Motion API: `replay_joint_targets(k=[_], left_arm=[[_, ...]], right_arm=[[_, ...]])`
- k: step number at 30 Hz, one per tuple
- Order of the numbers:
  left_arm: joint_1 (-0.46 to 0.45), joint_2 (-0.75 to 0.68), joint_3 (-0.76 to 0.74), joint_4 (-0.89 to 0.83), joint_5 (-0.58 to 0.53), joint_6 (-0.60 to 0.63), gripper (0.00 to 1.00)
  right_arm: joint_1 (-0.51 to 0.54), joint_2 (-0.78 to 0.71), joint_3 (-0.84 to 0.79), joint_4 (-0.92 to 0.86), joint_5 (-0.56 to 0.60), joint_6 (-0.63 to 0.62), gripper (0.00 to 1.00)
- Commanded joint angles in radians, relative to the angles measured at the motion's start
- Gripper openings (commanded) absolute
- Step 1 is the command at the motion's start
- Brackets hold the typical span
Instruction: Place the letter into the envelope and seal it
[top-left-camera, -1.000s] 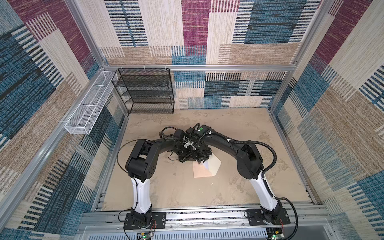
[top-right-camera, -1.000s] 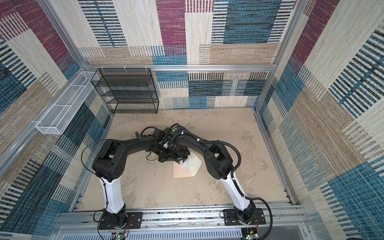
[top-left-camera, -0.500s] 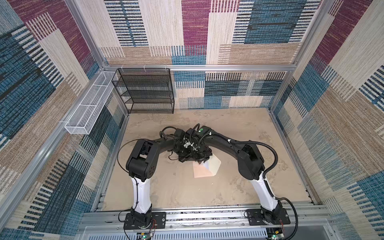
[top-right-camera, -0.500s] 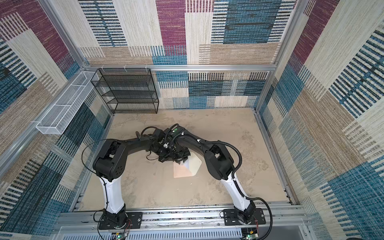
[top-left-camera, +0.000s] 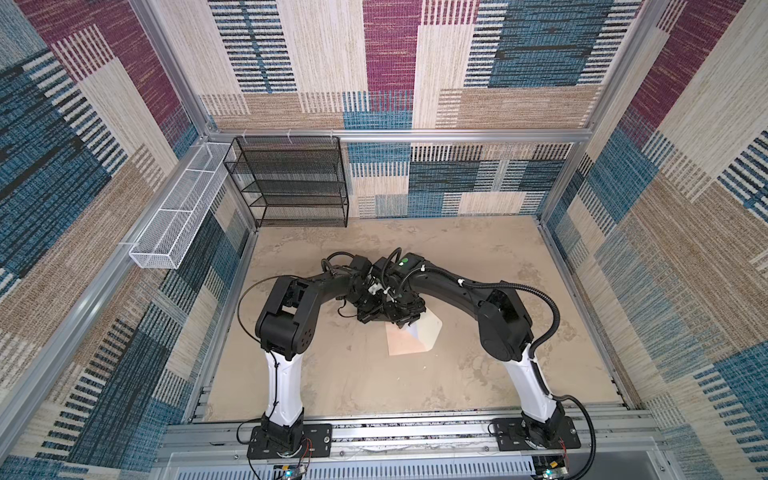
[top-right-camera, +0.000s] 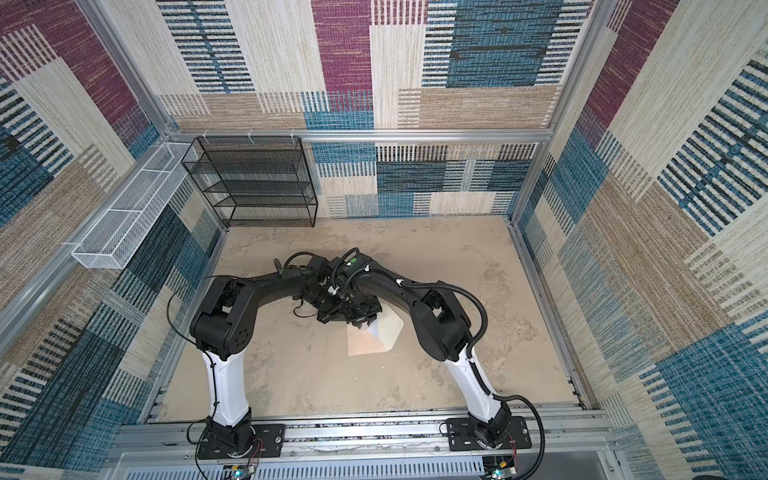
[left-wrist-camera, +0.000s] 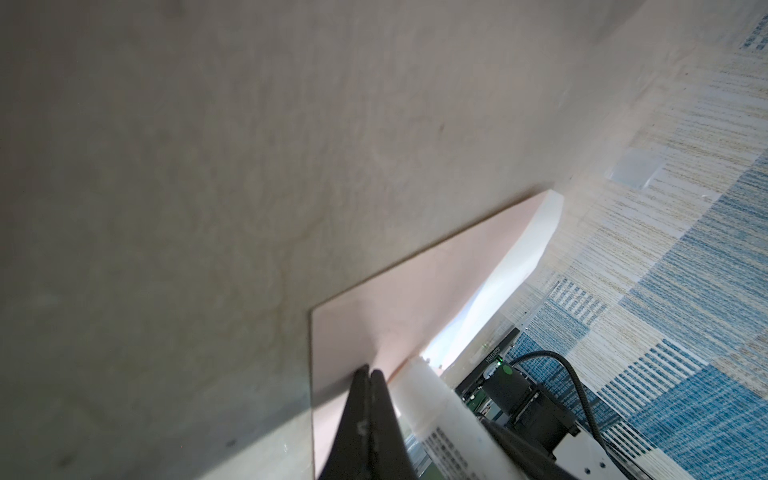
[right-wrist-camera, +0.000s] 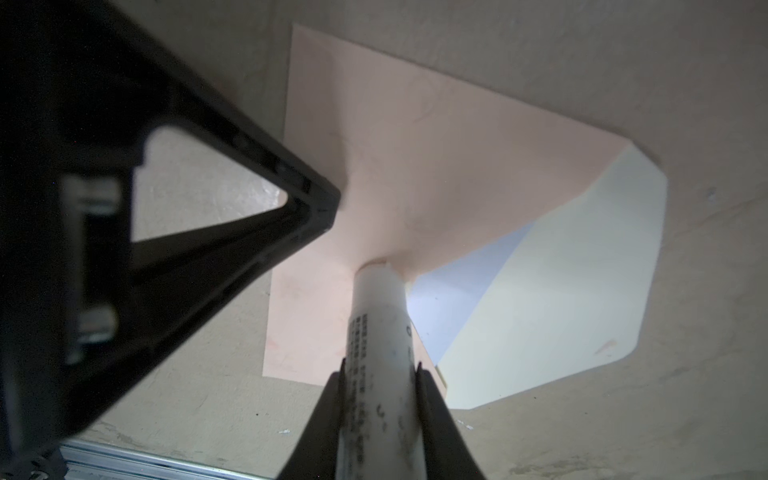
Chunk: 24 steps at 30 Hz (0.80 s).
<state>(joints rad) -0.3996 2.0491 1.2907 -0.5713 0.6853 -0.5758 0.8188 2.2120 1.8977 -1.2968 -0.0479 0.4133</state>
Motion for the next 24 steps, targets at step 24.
replay_joint_targets(k=[24], left_arm=[[-0.005,0.035,-0.005,-0.098,-0.159,0.022,0.0]], right_arm=[[0.001,-0.126,0.014,-0.045,-0.023,0.034,0.0]])
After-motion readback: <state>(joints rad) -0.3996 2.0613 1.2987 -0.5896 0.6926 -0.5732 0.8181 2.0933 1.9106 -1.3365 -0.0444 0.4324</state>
